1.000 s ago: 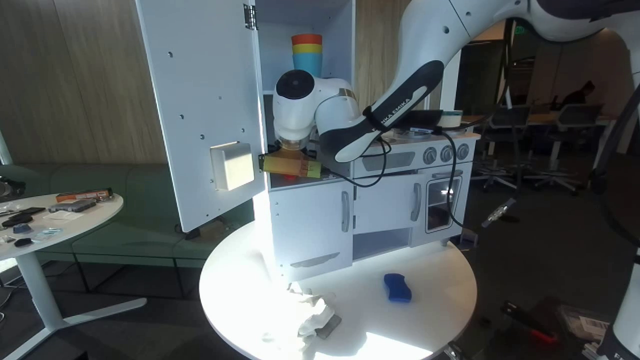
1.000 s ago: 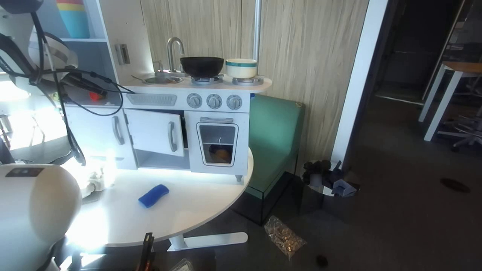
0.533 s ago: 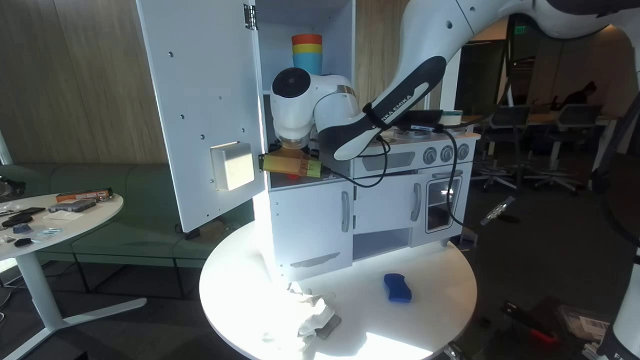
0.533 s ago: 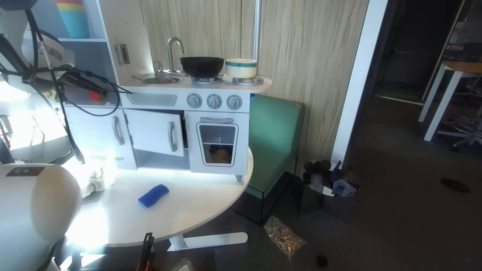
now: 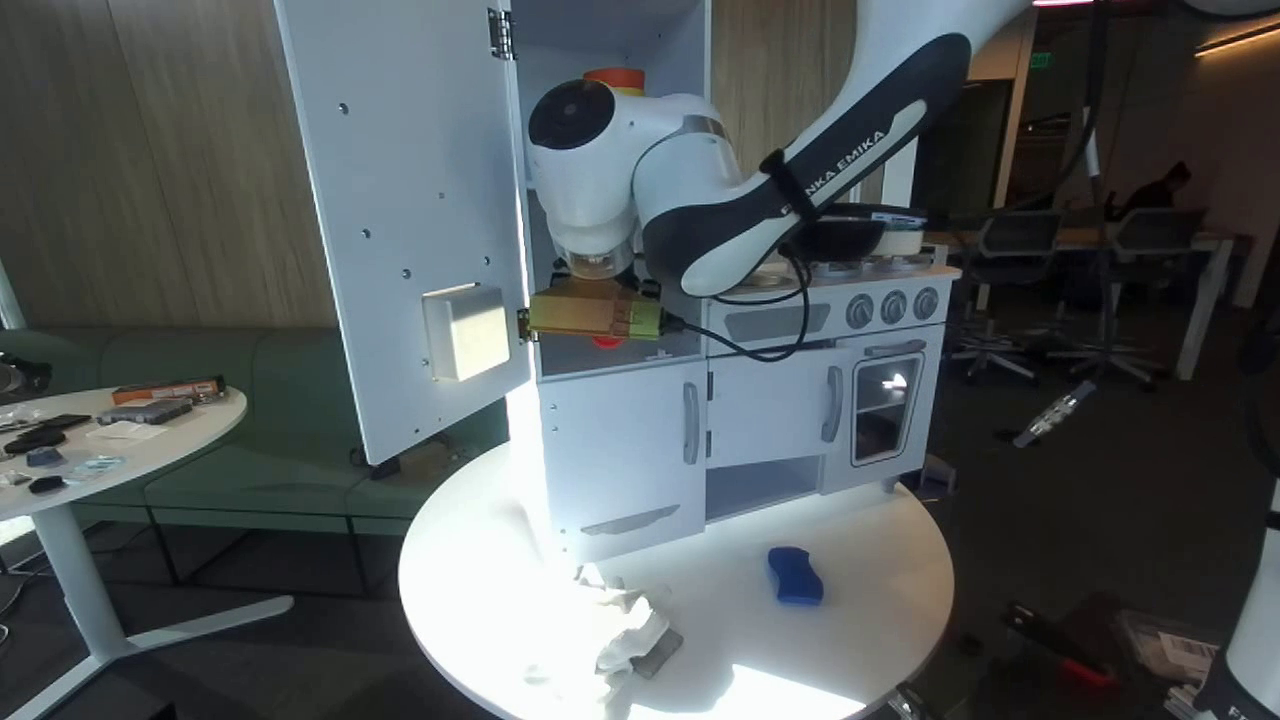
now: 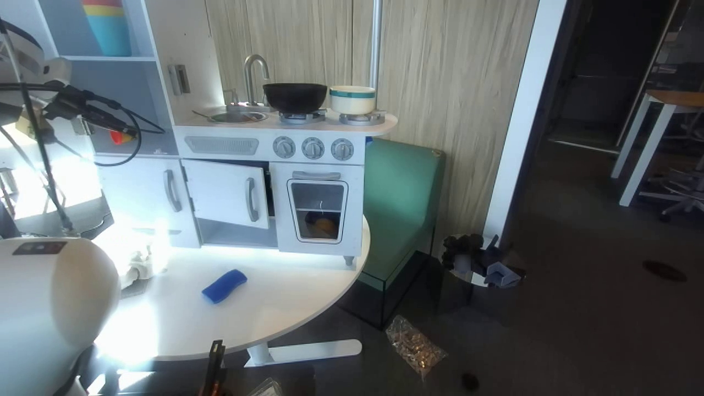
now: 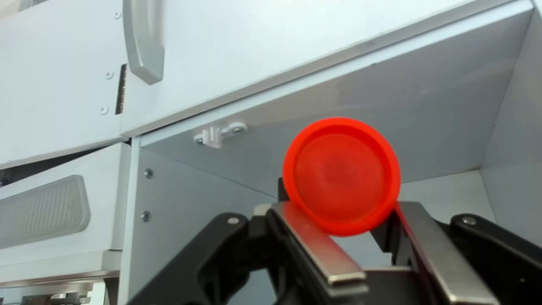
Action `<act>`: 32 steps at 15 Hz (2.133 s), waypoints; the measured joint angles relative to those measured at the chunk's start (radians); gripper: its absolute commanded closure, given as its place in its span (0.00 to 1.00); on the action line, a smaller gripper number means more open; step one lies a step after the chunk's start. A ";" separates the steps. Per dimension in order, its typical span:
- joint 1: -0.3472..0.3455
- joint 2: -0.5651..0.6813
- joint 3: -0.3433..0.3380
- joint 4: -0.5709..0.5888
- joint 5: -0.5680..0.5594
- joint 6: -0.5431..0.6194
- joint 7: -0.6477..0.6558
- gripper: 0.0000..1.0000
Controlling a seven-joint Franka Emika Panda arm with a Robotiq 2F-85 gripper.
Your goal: Open the cabinet door and move the objects from the lower shelf onto the top shelf
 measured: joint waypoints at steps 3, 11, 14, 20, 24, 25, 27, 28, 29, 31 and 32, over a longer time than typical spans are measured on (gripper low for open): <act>0.004 -0.084 0.031 -0.079 0.062 -0.017 -0.014 0.81; 0.034 -0.373 0.097 -0.202 0.371 -0.014 -0.107 0.81; 0.034 -0.434 0.107 -0.199 0.518 -0.019 -0.147 0.81; 0.005 -0.435 0.108 -0.128 0.776 -0.012 -0.194 0.81; -0.050 -0.409 0.112 -0.064 0.826 0.026 -0.117 0.81; -0.063 -0.402 0.113 -0.050 0.832 0.033 -0.086 0.81; -0.087 -0.393 0.120 -0.020 0.832 0.038 -0.012 0.81; -0.097 -0.390 0.126 -0.005 0.830 0.038 0.025 0.81; -0.108 -0.388 0.133 0.010 0.827 0.038 0.066 0.81; -0.119 -0.384 0.138 0.034 0.829 0.038 0.141 0.81; -0.123 -0.380 0.138 0.045 0.830 0.038 0.176 0.81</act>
